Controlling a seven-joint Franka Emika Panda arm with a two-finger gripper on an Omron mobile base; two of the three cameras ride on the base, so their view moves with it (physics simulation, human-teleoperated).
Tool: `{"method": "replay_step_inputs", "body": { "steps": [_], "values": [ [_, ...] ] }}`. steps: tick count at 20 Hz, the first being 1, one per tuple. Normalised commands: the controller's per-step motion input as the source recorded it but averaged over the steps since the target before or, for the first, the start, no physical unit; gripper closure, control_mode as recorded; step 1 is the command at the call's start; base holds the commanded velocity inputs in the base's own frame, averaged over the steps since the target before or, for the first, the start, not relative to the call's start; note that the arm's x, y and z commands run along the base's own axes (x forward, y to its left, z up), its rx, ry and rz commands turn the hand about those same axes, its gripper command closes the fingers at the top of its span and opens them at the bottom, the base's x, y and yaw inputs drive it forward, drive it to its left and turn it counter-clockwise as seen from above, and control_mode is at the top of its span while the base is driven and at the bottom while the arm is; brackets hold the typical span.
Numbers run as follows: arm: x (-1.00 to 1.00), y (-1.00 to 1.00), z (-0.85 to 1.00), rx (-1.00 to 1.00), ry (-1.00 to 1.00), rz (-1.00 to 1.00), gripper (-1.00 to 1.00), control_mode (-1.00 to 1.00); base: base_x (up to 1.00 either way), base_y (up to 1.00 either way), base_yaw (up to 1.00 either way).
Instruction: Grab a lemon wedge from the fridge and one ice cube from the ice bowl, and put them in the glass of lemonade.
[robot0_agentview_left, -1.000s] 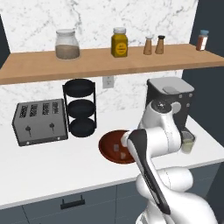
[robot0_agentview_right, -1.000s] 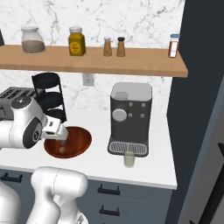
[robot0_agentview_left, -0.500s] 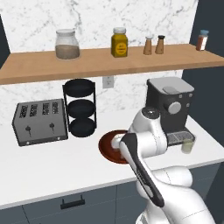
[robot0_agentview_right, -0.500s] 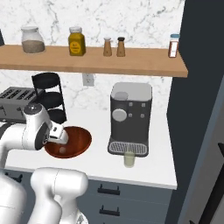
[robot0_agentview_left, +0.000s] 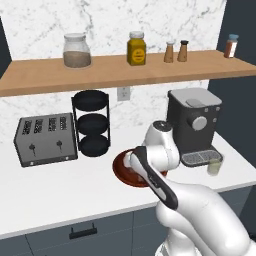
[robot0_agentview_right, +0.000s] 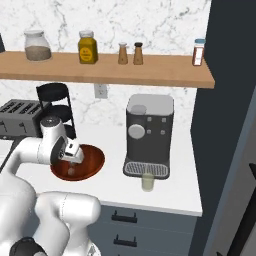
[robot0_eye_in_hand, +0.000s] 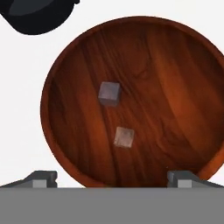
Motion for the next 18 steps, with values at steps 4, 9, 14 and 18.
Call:
{"method": "replay_step_inputs", "body": {
  "steps": [4, 9, 14, 18],
  "values": [
    [0.47, 0.06, -0.43, 0.0, 0.0, 0.0, -1.0, -1.0, 0.0, 0.0, 0.0],
    [0.41, 0.12, -0.34, 0.0, 0.01, 0.0, -1.0, -1.0, 0.0, 0.0, 0.0],
    [0.26, 0.14, -0.23, 0.0, 0.05, 0.0, -1.0, -1.0, 0.0, 0.0, 0.0],
    [0.13, 0.0, -0.19, 0.0, 0.03, 0.0, -1.0, -1.0, 0.0, 0.0, 0.0]
  ]
}}
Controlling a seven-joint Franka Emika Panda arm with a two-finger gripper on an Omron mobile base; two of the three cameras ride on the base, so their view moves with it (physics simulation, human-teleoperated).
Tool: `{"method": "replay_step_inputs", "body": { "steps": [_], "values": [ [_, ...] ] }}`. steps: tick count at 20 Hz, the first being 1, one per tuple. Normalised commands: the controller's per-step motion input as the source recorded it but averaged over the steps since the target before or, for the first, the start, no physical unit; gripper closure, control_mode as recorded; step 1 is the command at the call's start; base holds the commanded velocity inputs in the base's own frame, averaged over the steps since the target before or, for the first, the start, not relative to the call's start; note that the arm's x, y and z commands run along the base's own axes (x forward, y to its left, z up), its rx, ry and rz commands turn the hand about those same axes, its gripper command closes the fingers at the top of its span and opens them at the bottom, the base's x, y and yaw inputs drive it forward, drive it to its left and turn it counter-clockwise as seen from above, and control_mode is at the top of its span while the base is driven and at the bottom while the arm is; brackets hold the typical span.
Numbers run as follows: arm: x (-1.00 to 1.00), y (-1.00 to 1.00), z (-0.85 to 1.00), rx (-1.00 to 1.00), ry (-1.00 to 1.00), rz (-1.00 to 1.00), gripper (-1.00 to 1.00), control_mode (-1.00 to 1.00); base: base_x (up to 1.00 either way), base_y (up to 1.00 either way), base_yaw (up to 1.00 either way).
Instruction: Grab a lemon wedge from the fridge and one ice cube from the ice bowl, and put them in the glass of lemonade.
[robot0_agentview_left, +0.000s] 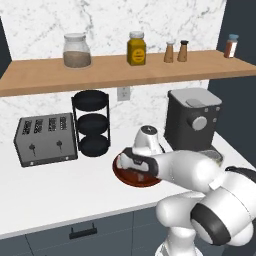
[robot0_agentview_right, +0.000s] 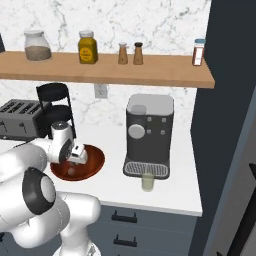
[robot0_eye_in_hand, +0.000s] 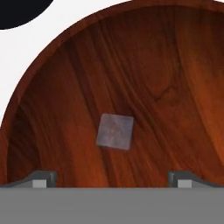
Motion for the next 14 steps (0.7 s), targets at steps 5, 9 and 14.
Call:
{"method": "replay_step_inputs", "body": {
  "steps": [5, 9, 14],
  "values": [
    [0.26, 0.0, -0.2, 0.0, 0.0, 0.0, -1.0, -1.0, 0.0, 0.0, 0.0],
    [0.2, 0.0, -0.26, 0.0, 0.0, 0.0, -1.0, -1.0, 0.0, 0.0, 0.0],
    [0.07, 0.0, -0.22, 0.0, 0.03, 0.0, 1.0, -1.0, 0.0, 0.0, 0.0]
  ]
}}
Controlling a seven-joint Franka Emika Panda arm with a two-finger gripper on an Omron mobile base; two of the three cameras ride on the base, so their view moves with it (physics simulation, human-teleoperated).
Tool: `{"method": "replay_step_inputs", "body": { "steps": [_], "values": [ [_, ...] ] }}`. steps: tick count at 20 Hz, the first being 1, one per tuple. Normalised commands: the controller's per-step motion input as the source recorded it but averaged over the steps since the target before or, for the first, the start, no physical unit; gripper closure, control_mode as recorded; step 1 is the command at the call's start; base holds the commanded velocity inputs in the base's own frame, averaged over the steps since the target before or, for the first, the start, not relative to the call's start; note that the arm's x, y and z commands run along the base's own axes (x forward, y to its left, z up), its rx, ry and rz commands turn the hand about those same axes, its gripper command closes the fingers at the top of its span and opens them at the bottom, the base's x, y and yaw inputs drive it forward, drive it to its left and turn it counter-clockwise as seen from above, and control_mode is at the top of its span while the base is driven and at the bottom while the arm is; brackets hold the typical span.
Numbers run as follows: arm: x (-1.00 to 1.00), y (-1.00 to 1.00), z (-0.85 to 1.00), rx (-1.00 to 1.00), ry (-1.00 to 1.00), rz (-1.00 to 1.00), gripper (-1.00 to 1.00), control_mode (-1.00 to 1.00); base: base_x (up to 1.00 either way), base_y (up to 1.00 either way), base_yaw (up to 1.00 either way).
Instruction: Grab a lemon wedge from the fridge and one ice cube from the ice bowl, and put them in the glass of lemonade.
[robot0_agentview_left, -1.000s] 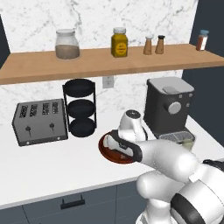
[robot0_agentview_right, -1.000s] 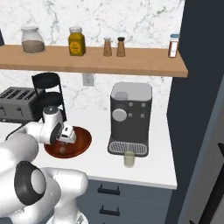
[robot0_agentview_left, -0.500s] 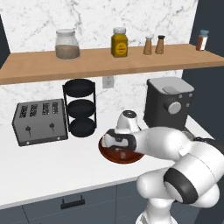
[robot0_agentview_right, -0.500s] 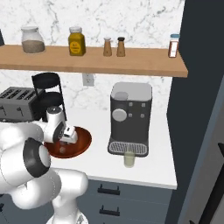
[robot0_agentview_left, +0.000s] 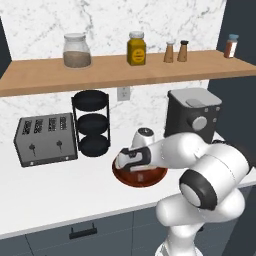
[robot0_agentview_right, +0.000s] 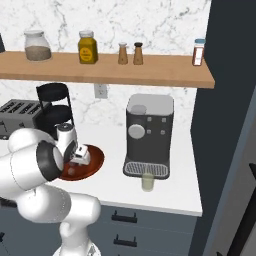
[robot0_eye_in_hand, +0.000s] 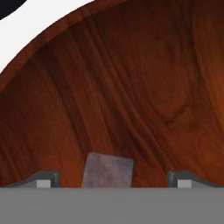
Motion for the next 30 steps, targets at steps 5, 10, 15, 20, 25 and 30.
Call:
{"method": "replay_step_inputs", "body": {
  "steps": [5, 10, 15, 20, 25, 30],
  "values": [
    [0.04, 0.0, -0.13, 0.0, 0.03, -0.01, 1.0, -1.0, 0.0, 0.0, 0.0],
    [-0.04, 0.0, -0.01, 0.0, 0.05, -0.06, 1.0, -1.0, 0.0, 0.0, 0.0],
    [-0.13, -0.08, 0.25, 0.0, -0.03, -0.06, 1.0, -1.0, 0.0, 0.0, 0.0],
    [-0.38, -0.56, 0.55, -0.02, -0.12, -0.01, 1.0, -1.0, 0.0, 0.0, 0.0],
    [-0.47, -0.72, 0.56, -0.07, -0.12, 0.0, 1.0, -1.0, 0.0, 0.0, 0.0],
    [-0.31, -0.83, 0.52, -0.19, -0.03, 0.0, 1.0, -1.0, 0.0, 0.0, 0.0]
  ]
}}
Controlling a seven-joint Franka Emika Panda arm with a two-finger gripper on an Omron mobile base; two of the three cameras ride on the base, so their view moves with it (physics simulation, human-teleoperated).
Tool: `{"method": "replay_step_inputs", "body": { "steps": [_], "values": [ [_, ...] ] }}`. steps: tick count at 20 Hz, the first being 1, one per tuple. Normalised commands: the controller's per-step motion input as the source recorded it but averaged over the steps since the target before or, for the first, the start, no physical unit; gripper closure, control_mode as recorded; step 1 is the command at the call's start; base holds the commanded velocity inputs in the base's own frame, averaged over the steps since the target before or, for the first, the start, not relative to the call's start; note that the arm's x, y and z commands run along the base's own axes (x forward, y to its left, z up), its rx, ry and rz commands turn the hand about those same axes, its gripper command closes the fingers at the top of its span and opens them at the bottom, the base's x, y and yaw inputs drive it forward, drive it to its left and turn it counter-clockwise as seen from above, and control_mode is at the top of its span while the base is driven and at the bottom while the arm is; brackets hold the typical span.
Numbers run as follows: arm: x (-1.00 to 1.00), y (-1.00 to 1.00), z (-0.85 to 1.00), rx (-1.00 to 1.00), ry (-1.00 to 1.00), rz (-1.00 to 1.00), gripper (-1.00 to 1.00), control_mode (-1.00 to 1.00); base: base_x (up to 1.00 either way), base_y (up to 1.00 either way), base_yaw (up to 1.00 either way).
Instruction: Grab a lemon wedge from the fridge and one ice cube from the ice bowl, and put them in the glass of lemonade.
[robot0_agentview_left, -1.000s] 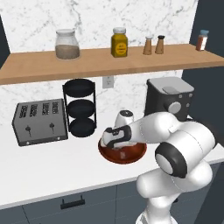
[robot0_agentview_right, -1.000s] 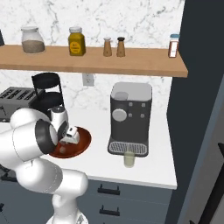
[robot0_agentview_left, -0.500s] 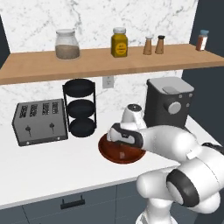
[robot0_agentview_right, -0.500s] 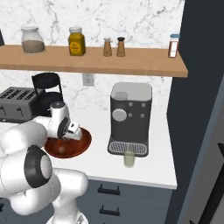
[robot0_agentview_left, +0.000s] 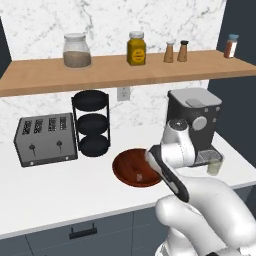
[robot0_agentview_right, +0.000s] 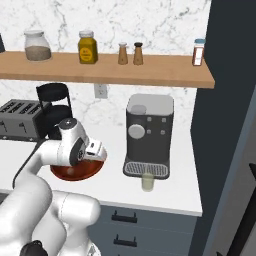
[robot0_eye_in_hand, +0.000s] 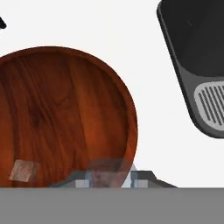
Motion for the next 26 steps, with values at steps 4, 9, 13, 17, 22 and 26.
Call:
{"method": "replay_step_inputs", "body": {
  "steps": [4, 9, 13, 17, 22, 26],
  "values": [
    [-0.23, -0.99, 0.3, -0.29, 0.0, 0.0, 1.0, -1.0, 0.0, 0.0, 0.0],
    [-0.16, -1.0, 0.36, -0.31, 0.0, -0.01, 1.0, -1.0, 0.0, 0.0, 0.0],
    [-0.11, -0.99, 0.43, -0.26, 0.0, -0.03, 1.0, -1.0, 0.0, 0.0, 0.0],
    [-0.04, -0.93, 0.04, -0.16, 0.03, -0.06, 1.0, -1.0, 0.0, 0.0, 0.0],
    [0.13, -0.55, 0.0, -0.13, 0.14, -0.03, 1.0, -1.0, 0.0, 0.0, 0.0],
    [0.4, -0.04, 0.0, -0.09, 0.15, -0.03, 1.0, -1.0, 0.0, 0.0, 0.0]
  ]
}}
